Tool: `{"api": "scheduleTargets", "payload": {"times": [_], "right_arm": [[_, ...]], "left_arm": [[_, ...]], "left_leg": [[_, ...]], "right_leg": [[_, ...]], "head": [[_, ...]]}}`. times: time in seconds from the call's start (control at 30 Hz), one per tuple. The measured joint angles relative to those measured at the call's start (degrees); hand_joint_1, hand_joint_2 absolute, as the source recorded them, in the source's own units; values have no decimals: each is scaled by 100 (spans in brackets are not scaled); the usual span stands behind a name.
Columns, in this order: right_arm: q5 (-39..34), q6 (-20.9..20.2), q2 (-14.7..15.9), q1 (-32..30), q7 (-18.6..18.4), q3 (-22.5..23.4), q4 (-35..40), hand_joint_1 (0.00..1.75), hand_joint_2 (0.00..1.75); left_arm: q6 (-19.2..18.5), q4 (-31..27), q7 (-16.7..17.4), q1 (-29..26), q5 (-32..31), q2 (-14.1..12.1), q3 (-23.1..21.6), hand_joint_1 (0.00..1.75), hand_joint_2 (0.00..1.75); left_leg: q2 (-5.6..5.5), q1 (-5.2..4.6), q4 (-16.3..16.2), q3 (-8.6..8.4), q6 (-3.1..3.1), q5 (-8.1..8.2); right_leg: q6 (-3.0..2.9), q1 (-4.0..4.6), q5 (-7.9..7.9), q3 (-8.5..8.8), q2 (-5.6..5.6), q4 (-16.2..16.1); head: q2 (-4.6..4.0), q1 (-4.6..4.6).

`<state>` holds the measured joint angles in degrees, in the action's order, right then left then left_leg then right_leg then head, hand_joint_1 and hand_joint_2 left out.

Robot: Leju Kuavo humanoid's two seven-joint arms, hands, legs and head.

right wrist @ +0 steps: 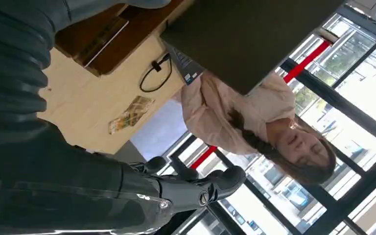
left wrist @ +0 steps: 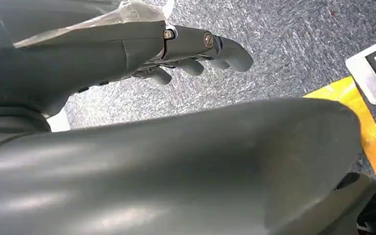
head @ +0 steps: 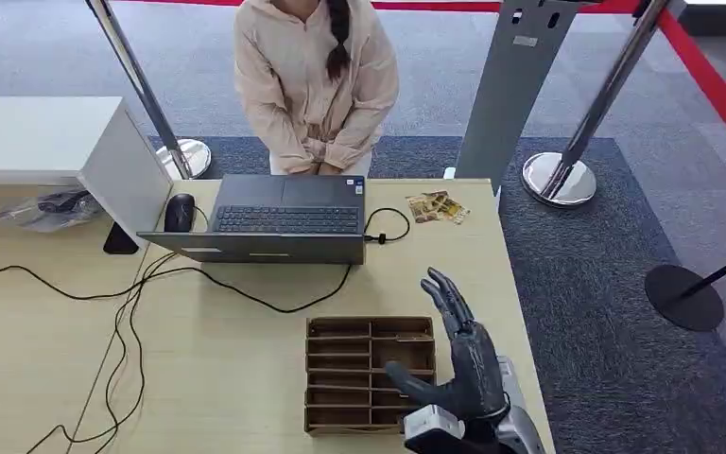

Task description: Pass the card to the sensor for recognition and then transmit it.

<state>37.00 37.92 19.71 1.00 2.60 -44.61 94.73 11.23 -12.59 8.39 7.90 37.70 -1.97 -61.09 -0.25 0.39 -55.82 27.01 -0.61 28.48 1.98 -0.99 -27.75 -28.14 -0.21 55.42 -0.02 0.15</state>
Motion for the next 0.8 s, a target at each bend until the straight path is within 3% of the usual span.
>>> {"api": "scheduleTargets", "payload": {"times": [0.8], "right_arm": [[94,17,7,0,-85,-212,-7,3,175]], "left_arm": [[-9,0,-2,1,2,2,-111,0,0]], "left_leg": [[0,0,0,0,0,0]], "right_leg": [[0,0,0,0,0,0]], "head": [[0,2]]}}
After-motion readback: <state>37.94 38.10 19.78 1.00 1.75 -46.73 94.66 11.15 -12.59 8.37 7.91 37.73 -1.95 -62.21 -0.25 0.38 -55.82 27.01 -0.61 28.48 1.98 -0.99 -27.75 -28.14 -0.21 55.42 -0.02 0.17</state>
